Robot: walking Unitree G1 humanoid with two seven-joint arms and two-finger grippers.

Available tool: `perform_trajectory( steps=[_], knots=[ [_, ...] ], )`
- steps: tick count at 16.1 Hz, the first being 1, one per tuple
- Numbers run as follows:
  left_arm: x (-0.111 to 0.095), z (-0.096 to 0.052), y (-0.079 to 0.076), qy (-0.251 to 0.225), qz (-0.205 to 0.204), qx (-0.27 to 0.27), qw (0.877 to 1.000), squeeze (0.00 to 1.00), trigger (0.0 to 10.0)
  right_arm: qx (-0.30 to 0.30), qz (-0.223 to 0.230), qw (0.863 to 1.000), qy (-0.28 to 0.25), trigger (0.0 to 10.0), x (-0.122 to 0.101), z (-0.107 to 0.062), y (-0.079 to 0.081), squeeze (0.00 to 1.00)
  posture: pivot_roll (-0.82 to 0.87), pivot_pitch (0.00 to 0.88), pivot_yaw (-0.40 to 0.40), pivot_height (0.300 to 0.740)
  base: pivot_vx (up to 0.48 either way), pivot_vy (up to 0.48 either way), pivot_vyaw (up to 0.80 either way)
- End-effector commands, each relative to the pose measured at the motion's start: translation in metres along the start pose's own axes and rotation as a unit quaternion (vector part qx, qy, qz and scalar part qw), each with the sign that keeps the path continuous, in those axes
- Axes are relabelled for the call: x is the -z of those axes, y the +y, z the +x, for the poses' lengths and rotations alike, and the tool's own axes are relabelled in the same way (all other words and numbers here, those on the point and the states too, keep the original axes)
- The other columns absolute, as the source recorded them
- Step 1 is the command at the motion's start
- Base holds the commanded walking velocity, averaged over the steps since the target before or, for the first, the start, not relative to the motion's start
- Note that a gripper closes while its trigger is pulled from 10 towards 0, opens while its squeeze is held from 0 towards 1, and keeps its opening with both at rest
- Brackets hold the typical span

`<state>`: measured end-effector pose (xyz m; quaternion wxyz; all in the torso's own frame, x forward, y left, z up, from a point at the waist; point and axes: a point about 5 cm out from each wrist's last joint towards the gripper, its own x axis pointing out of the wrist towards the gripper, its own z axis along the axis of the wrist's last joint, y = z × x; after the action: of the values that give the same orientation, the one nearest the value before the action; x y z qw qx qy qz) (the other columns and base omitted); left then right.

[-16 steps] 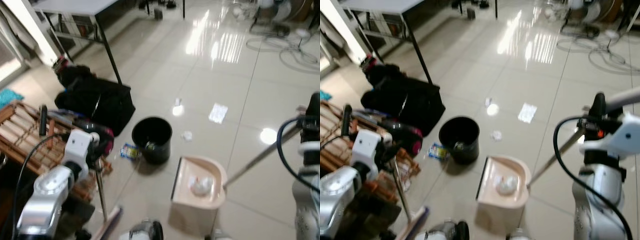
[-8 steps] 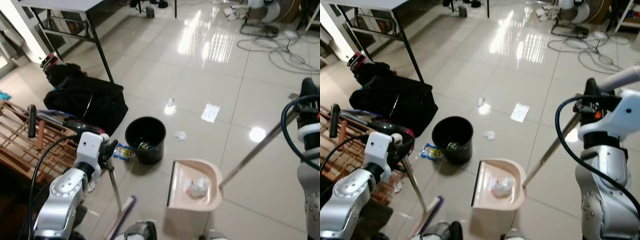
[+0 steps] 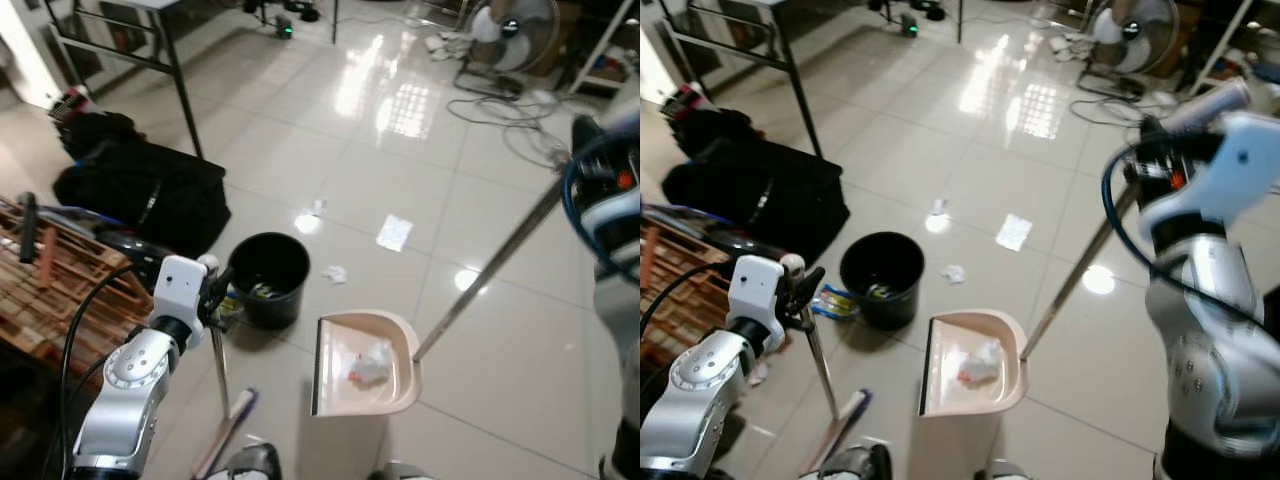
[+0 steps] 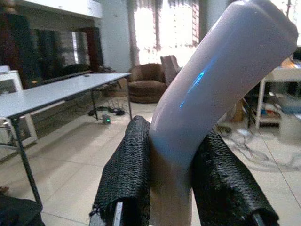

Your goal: Sweep floor

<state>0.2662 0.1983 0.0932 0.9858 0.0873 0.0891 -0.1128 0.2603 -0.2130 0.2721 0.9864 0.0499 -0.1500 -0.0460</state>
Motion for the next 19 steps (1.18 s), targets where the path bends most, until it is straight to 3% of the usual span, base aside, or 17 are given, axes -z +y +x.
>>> perform_trajectory(
  steps=[1, 4, 7, 11, 16, 19],
  knots=[
    [-0.01, 0.001, -0.002, -0.027, 0.004, -0.005, 1.0, 0.0, 10.0, -0.015, -0.003, 1.0, -0.016, 10.0, -0.013, 0.003, 0.004, 0.0, -0.14, 0.121, -0.12, 0.74, 0.0, 0.0, 0.0],
    [-0.012, -0.002, -0.006, -0.033, -0.006, -0.011, 0.999, 0.0, 10.0, -0.032, 0.0, 0.999, -0.019, 10.0, -0.023, 0.012, 0.007, 0.0, -0.14, 0.119, -0.123, 0.74, 0.0, 0.0, 0.0],
    [-0.014, -0.007, -0.013, -0.043, 0.018, -0.002, 0.999, 0.0, 10.0, -0.035, 0.015, 0.999, -0.036, 10.0, -0.035, 0.018, 0.009, 0.0, -0.13, 0.116, -0.073, 0.74, 0.0, 0.0, 0.0],
    [-0.025, 0.0, -0.015, -0.064, 0.025, 0.01, 0.998, 0.0, 10.0, -0.036, 0.049, 0.997, -0.056, 10.0, -0.046, 0.019, 0.006, 0.0, -0.14, 0.118, -0.01, 0.74, 0.0, 0.0, 0.0],
    [-0.024, 0.008, -0.016, -0.06, 0.026, 0.017, 0.998, 0.0, 10.0, -0.058, 0.022, 0.996, -0.061, 10.0, -0.058, 0.028, 0.011, 0.0, -0.15, 0.12, 0.011, 0.74, 0.24, 0.0, 0.0],
    [-0.021, 0.007, -0.018, -0.054, 0.02, 0.018, 0.998, 0.0, 10.0, -0.066, 0.02, 0.995, -0.065, 10.0, -0.064, 0.034, 0.013, 0.0, -0.14, 0.114, 0.007, 0.74, 0.309, 0.0, 0.8]
  ],
)
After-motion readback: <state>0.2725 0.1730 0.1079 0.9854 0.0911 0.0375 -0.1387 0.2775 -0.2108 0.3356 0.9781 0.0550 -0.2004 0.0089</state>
